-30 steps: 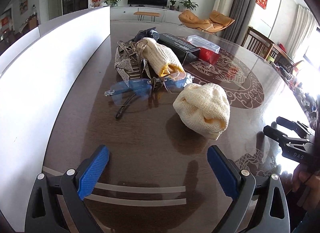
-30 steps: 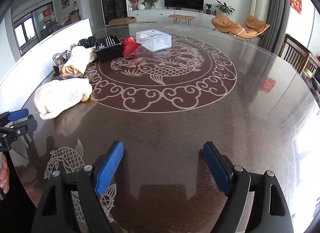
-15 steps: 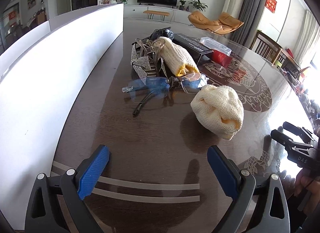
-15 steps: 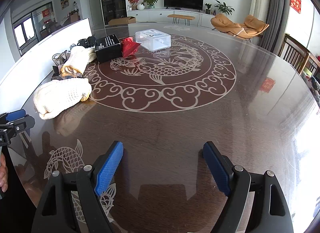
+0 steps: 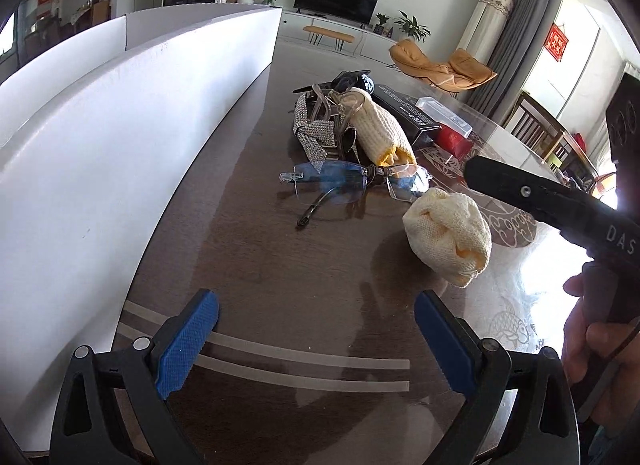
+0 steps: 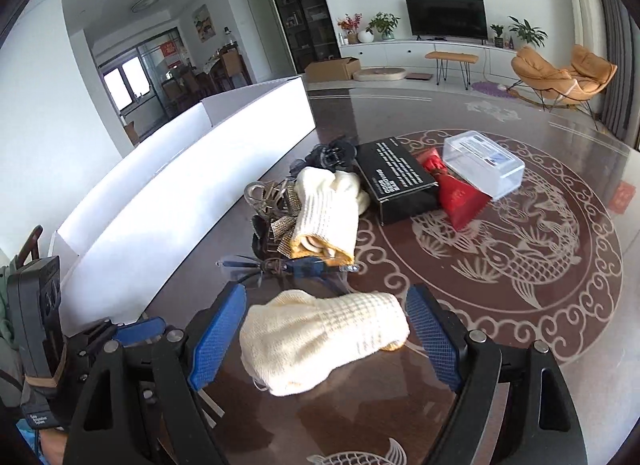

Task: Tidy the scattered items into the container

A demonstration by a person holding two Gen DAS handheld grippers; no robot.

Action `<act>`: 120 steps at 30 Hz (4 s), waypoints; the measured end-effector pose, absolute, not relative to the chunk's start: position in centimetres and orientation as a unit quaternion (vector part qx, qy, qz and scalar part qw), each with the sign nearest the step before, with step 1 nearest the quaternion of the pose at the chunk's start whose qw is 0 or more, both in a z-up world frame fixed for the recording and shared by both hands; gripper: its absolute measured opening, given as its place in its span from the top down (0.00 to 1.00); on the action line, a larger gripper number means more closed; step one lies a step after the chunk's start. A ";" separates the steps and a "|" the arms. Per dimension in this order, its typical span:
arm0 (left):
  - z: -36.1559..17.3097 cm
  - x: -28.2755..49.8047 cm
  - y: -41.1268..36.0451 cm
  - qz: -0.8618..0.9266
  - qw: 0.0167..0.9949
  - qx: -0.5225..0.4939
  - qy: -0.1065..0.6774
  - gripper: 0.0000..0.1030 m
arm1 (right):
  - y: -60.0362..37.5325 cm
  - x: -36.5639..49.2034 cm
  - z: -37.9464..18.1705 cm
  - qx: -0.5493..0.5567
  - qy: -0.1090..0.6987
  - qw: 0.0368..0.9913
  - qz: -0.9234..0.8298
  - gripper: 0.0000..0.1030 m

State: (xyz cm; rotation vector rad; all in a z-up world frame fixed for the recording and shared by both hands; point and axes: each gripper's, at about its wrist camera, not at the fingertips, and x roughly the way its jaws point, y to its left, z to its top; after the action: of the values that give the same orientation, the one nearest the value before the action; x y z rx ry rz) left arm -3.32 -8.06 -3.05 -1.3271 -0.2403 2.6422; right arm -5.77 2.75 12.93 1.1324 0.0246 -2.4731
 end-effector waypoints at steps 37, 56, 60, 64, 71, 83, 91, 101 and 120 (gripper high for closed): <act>-3.3 -3.9 -6.7 0.888 0.093 -0.448 -0.051 0.03 | 15.1 8.2 9.7 0.442 0.024 0.081 -0.893 0.19; -3.4 -3.7 -6.2 0.889 0.086 -0.449 -0.028 0.03 | 14.6 8.3 8.6 0.439 0.035 0.076 -0.894 0.17; -3.4 -3.7 -6.1 0.889 0.085 -0.449 -0.027 0.03 | 14.6 8.4 8.7 0.437 0.036 0.075 -0.896 0.17; -3.5 -3.7 -6.0 0.889 0.084 -0.449 -0.022 0.03 | 14.6 8.4 8.6 0.436 0.033 0.071 -0.897 0.16; -3.1 -3.7 -8.1 0.884 0.095 -0.452 -0.068 0.03 | 14.5 8.0 8.6 0.441 0.032 0.068 -0.894 0.14; -2.5 -8.1 -6.2 0.875 0.119 -0.469 0.031 0.03 | 14.7 8.2 8.5 0.431 0.023 0.073 -0.899 0.14; -2.2 -12.3 -3.5 0.880 0.123 -0.437 0.139 0.03 | 15.0 8.4 8.5 0.424 0.004 0.075 -0.902 0.14; -1.9 -9.0 -0.9 0.819 0.286 -0.496 0.042 0.03 | 15.2 8.7 8.5 0.413 0.000 0.089 -0.906 0.14; -3.0 -12.9 6.8 0.827 0.216 -0.500 0.136 0.01 | 15.7 9.0 8.4 0.407 -0.007 0.093 -0.909 0.14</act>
State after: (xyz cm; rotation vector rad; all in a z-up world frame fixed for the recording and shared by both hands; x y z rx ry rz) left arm -12.91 6.76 -3.04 -1.3861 0.3777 2.2934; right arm 9.03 15.70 8.44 1.2092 -0.0195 -2.6974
